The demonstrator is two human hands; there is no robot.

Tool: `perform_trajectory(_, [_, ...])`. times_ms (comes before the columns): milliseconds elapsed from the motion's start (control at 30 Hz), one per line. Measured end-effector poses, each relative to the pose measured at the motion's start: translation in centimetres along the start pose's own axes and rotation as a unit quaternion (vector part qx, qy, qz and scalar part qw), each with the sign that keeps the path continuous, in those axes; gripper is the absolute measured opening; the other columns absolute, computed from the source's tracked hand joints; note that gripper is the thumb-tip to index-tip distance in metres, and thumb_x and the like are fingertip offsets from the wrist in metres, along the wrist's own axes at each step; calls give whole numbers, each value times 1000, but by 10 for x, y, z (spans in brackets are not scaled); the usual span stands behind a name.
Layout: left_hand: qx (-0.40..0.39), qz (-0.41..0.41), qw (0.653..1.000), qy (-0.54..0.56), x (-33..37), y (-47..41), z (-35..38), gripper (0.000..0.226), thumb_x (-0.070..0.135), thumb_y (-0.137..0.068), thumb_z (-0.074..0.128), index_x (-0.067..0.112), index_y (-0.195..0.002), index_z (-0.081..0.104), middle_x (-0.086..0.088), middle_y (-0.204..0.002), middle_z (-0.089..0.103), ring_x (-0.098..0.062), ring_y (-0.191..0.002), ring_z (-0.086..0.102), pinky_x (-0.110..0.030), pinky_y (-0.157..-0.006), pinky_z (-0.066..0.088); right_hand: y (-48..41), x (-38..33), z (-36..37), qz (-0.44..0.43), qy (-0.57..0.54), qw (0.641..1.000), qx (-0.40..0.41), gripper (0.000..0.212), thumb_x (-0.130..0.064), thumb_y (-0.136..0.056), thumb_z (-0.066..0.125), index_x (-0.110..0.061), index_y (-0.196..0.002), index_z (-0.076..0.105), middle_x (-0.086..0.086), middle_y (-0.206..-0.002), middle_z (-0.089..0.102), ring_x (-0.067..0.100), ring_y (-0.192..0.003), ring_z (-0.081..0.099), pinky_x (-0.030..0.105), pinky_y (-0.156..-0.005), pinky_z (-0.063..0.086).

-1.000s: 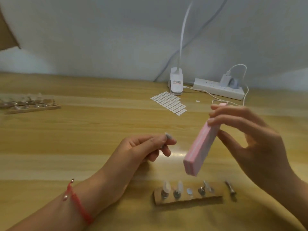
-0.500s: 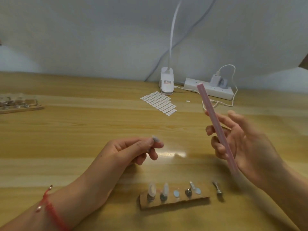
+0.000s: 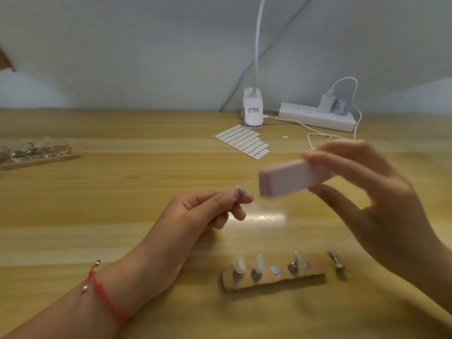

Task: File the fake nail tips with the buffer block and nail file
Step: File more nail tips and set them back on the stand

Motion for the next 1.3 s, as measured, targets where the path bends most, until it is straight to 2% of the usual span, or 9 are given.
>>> perform_trajectory(100, [-15,-12,1000,-17,-1,1,0,32,46,-68,66,23,-86,79,5,-71,67,-16,-70,46,-22,-64,39,6,-11,12,-106,15,994,-34,39,-11,-93,56,-28,-128,56,9,-127,56,21,-127,54,53,-117,32])
perform_trajectory(200, [-47,-10,998,-30,1,3,0,21,43,-69,71,25,-77,78,11,-62,61,-13,-67,45,-27,-65,37,7,-11,17,-154,35,985,-67,48,-3,-93,55,-29,-133,49,6,-134,46,19,-140,42,64,-117,21])
perform_trajectory(333, [-79,15,996,-46,4,5,3,21,46,-68,64,33,-53,71,13,-62,61,-11,-69,46,-31,-68,32,-1,-6,14,-140,30,989,-45,49,0,-91,61,-30,-128,53,5,-133,45,17,-141,38,64,-115,26])
perform_trajectory(567, [-78,10,996,-28,3,5,0,19,44,-66,69,26,-67,77,8,-65,65,-13,-69,49,-35,-70,34,-2,-24,19,-152,-15,988,-33,27,-2,-96,57,-19,-117,63,3,-126,53,23,-133,48,59,-114,32])
perform_trajectory(733, [-80,15,997,-16,3,5,-1,18,42,-68,67,26,-65,76,9,-63,62,-12,-66,48,-37,-70,33,-7,-39,25,-62,-76,995,-17,19,-17,-102,47,-13,-119,57,3,-124,54,23,-122,50,17,-115,27])
perform_trajectory(867, [-82,8,997,1,1,4,-1,22,36,-68,73,17,-77,79,0,-75,70,-11,-72,61,-21,-72,44,-9,-27,15,-87,-18,996,10,26,2,-93,60,-9,-116,62,12,-121,56,24,-124,54,40,-111,42])
perform_trajectory(933, [-90,4,996,13,2,5,1,18,30,-69,75,15,-78,79,2,-75,72,-6,-69,65,-12,-64,47,-6,-29,18,-21,-73,997,-18,35,2,-88,68,-15,-118,64,14,-126,57,15,-126,53,34,-110,42])
perform_trajectory(1167, [-65,-13,998,18,3,4,1,28,32,-67,78,9,-83,78,-10,-90,74,-12,-84,67,-21,-77,47,-10,-21,14,-91,-1,996,0,32,6,-88,64,-10,-116,63,14,-120,53,33,-123,54,53,-107,44])
perform_trajectory(1300, [-82,-17,995,49,5,6,2,23,36,-66,76,16,-78,78,-1,-76,73,-8,-70,67,-18,-63,52,2,-41,31,-114,-56,989,-76,36,-4,-90,68,-21,-120,64,1,-129,55,16,-130,50,50,-114,36])
Point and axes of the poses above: each hand's wrist, its own y-axis away from the middle knuckle, its own z-axis out of the palm, x = y × z, the point moved 1 cm from there along -y, towards the middle knuckle
